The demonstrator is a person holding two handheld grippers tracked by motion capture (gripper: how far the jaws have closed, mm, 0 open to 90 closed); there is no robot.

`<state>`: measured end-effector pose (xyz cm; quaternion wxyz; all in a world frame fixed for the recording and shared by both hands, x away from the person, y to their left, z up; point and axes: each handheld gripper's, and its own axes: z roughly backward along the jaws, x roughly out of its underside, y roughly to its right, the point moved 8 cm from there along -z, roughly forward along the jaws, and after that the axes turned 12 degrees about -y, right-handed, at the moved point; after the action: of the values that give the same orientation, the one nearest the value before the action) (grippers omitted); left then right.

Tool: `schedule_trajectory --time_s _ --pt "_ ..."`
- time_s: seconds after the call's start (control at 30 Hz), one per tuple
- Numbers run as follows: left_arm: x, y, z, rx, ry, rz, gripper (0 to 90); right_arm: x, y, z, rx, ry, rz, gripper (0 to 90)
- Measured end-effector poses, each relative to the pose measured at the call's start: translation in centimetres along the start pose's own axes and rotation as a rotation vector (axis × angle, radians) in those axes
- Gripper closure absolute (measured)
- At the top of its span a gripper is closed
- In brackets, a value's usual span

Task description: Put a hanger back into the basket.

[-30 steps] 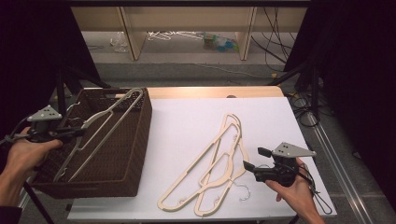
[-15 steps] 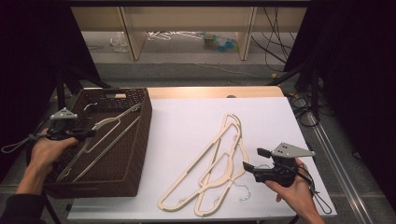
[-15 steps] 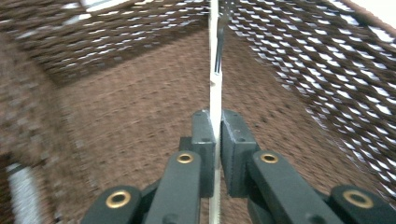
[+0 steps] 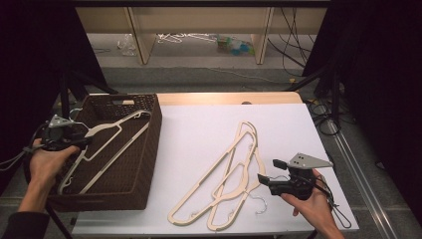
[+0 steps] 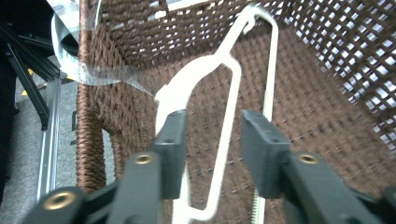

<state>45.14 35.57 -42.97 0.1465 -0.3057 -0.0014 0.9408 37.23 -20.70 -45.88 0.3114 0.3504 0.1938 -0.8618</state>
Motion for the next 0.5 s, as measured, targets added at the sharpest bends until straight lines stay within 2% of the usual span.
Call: schedule_trajectory --time_s 0.1,0.13,0.2,0.23,0.27,0.3,0.33,0.37,0.43,0.5 --pt "-0.3 1.4 0.8 0.033 0.025 -0.024 56.5 0.0 0.1 -0.1 0.012 0.006 0.012 23.5" --pt "-0.4 2.2 1.2 0.053 0.033 -0.039 54.6 0.0 -0.1 -0.3 -0.007 0.011 0.004 23.4" --pt "-0.7 4.0 1.9 0.096 0.058 -0.053 49.9 0.1 0.0 -0.2 0.008 -0.001 0.004 23.4" --pt "-0.8 5.0 2.4 0.119 0.071 -0.06 47.3 0.2 0.1 -0.3 0.02 -0.003 0.013 23.5" --pt "-1.2 6.4 2.7 0.147 0.116 -0.034 45.1 0.3 0.0 -0.4 0.008 -0.011 -0.005 23.5" --pt "-1.2 7.5 3.1 0.168 0.128 -0.048 43.3 0.2 0.2 -0.6 0.017 0.006 0.006 23.5" --pt "-1.2 8.7 3.5 0.197 0.147 -0.061 41.3 0.5 0.1 -0.5 0.003 -0.024 -0.015 23.5" --pt "-1.2 9.9 3.8 0.224 0.163 -0.066 39.1 0.5 0.4 -0.6 0.019 -0.011 -0.003 23.4" --pt "-1.1 12.6 4.6 0.282 0.193 -0.091 36.6 0.7 0.4 -0.7 0.009 -0.021 -0.02 23.3" --pt "-1.1 14.6 5.2 0.322 0.222 -0.102 34.7 0.7 0.5 -0.8 0.016 -0.012 -0.023 23.1"
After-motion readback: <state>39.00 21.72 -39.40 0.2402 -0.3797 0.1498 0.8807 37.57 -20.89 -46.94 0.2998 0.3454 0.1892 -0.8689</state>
